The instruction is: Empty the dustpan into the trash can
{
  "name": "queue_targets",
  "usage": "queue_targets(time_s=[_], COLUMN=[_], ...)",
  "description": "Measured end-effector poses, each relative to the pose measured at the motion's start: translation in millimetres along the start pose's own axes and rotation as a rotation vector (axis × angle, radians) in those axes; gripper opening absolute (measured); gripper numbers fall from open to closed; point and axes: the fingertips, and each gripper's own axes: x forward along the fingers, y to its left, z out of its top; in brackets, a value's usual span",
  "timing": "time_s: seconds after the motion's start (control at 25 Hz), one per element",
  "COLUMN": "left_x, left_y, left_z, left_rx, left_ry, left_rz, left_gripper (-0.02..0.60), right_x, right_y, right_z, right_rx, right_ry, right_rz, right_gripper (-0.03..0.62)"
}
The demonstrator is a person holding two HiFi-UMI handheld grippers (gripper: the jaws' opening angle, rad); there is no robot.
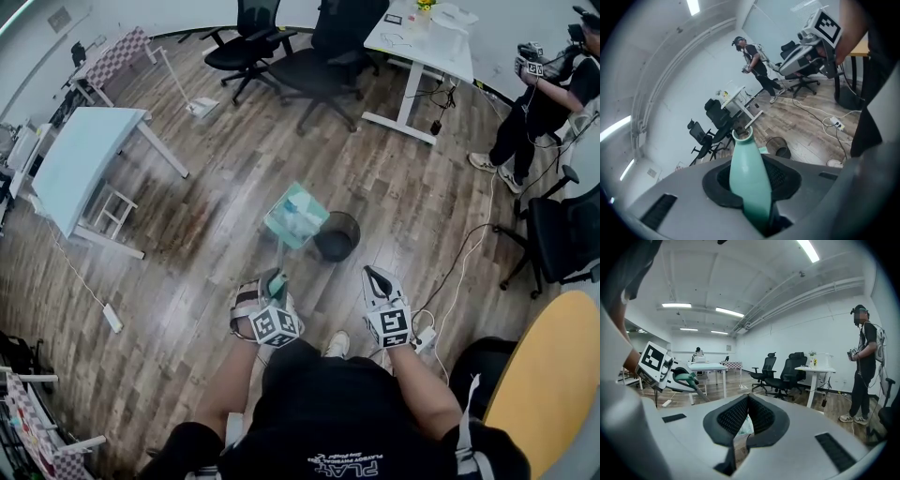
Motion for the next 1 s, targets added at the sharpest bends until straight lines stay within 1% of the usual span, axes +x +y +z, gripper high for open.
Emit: queue_targets(time_s=[0.24, 0.4, 0.6, 0.84, 1.0], left_x=[2.0, 4.3, 5.9, 5.5, 4.8], left_y=[-17.3, -29.0, -50.1, -73.1, -88.0], left_z=[11.0, 19.0, 25.1, 22.1, 20.9], left_rx=[0.177, 0.311, 0.49, 0.663, 0.751], left_ry=[-0.022, -0.039, -0.06, -0.017, 0.003], left_rz=[-0.02, -0.035, -0.091, -0.159, -0.201], left_gripper=[0.112, 0.112, 0.112, 0.101, 0.1], right_x=[-3.3, -5.5, -5.9, -3.7, -4.2], right_y=[0.2, 1.5, 4.8, 5.7, 1.8], right_z=[-0.6, -5.3, -5.5, -0.9, -1.1], right_rx=[0.003, 0.003, 0.007, 0.006, 0.007], right_ry=[0.0, 0.005, 0.005, -0.006, -0.009], right_rz=[-0.003, -0.001, 0.005, 0.015, 0.008], right_gripper=[0.025, 0.025, 0.025, 0.025, 0.025])
